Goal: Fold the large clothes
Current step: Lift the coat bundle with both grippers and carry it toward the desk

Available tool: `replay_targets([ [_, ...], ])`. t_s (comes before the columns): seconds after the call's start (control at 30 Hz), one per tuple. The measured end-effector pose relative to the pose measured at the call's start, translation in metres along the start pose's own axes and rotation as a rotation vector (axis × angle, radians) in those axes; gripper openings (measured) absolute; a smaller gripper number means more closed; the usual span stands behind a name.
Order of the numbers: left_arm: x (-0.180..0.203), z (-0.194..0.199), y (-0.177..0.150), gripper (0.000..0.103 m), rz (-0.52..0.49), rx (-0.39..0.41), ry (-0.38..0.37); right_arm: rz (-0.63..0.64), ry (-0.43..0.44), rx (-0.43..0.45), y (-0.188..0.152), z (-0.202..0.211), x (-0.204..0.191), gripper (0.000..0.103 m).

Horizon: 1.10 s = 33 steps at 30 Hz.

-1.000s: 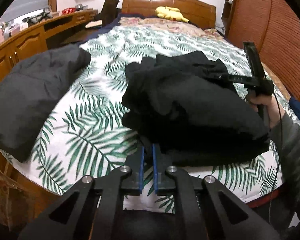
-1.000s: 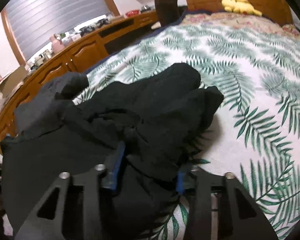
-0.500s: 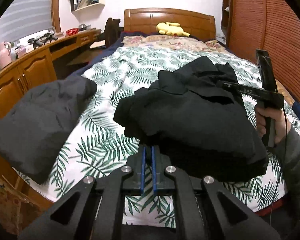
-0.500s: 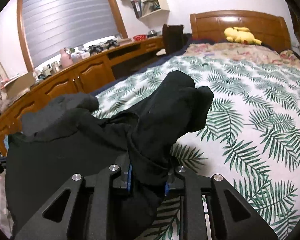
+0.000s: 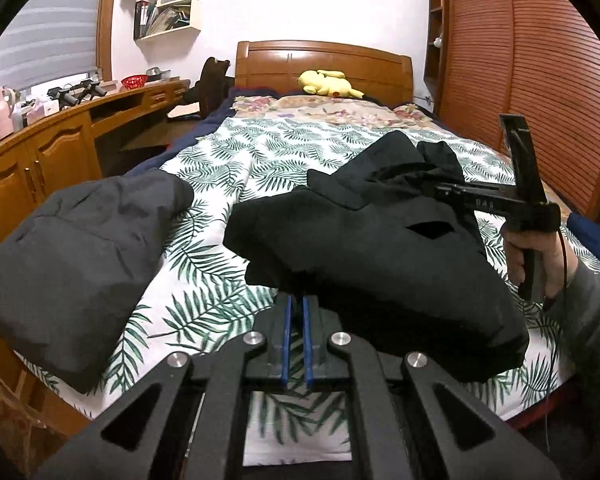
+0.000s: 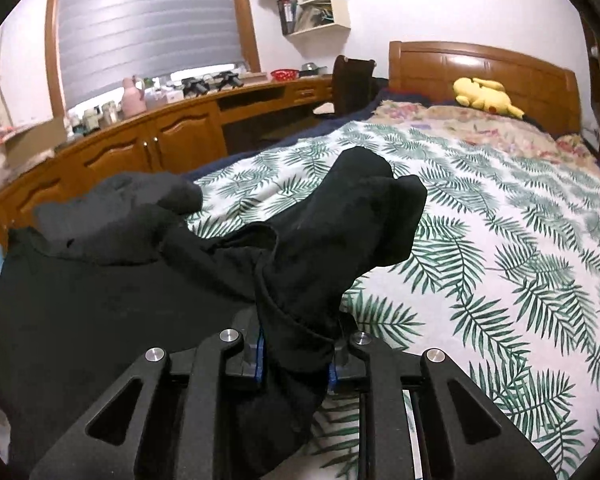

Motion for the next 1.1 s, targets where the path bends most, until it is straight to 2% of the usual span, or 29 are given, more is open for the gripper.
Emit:
replay_targets([
  [0.17,-0.026,0.017,0.017,0.002,-0.011,0.059,-0.008,0.041,-0.024,0.005,0.033,-0.007,-0.026,0.018],
  [0.33,-0.071,0.041,0.044,0.002,-0.027,0.124,0.038,0.102,-0.024,0.031,0.084,-0.020,-0.068,0.018],
  [0.47,-0.126,0.064,0.063,0.002,-0.018,0.160,0.118,0.139,0.006,0.046,0.123,-0.044,-0.111,0.018],
  [0.6,-0.178,0.084,0.069,0.002,-0.005,0.183,0.221,0.213,0.041,0.064,0.161,-0.077,-0.173,0.018],
  [0.9,-0.286,0.112,0.058,0.002,0.064,0.163,0.413,0.272,0.122,0.051,0.201,-0.145,-0.285,0.020],
  [0.97,-0.305,0.099,0.043,0.002,0.061,0.091,0.473,0.281,0.114,0.010,0.197,-0.167,-0.301,0.024],
  [1.0,-0.313,0.091,0.035,0.002,0.075,0.054,0.480,0.276,0.112,-0.054,0.188,-0.183,-0.307,0.035],
  [1.03,-0.323,0.083,0.021,0.002,0.116,0.018,0.448,0.277,0.113,-0.118,0.179,-0.195,-0.311,0.040],
  [1.1,-0.332,0.075,0.003,0.003,0.163,-0.021,0.425,0.303,0.098,-0.222,0.153,-0.218,-0.317,0.043],
])
Point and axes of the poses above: each gripper's, at about its wrist camera, not at the fingertips, and z roughly against the way its jaws point, x to its right, y to its top, the point moved 5 cm from there along -z, roughly the way its jaws point, and after that the axes turned 1 degree about y, right-handed, at the moved point
